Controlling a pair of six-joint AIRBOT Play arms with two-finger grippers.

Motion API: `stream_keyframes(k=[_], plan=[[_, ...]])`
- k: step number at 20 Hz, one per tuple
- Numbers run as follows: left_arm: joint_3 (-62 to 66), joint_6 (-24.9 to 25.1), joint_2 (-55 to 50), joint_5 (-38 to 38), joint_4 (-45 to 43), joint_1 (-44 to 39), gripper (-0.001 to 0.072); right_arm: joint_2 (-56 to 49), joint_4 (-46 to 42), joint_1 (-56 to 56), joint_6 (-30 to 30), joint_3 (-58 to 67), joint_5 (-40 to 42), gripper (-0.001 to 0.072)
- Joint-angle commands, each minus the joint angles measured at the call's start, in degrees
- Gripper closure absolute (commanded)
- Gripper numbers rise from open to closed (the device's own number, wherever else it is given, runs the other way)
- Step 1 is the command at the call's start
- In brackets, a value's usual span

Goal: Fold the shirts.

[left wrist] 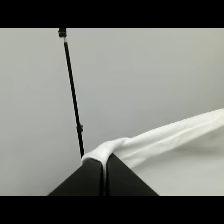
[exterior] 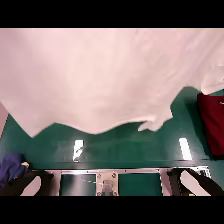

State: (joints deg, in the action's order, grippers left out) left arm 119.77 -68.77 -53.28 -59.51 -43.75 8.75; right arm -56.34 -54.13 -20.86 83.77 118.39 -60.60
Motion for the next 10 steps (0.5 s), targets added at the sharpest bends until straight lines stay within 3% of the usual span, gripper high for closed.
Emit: stream_keyframes(k=[1,6,10], plan=[[-9.4,0.2,-0.6,0.4,-1.1,0.1,0.0686,-3.9,0.6,0.9,-1.8,-3.6,2.6,0.0697],[-20.7,0.9,-10.5,-1.3,-1.0,0.0,0.0686,-19.0,0.5,9.8,-7.6,-5.6,2.5,0.0696],[-24.9,2.3,-24.2,-0.8,-1.1,0.0,0.0686,-35.1,0.4,15.0,-8.0,-5.6,3.3,0.0696]])
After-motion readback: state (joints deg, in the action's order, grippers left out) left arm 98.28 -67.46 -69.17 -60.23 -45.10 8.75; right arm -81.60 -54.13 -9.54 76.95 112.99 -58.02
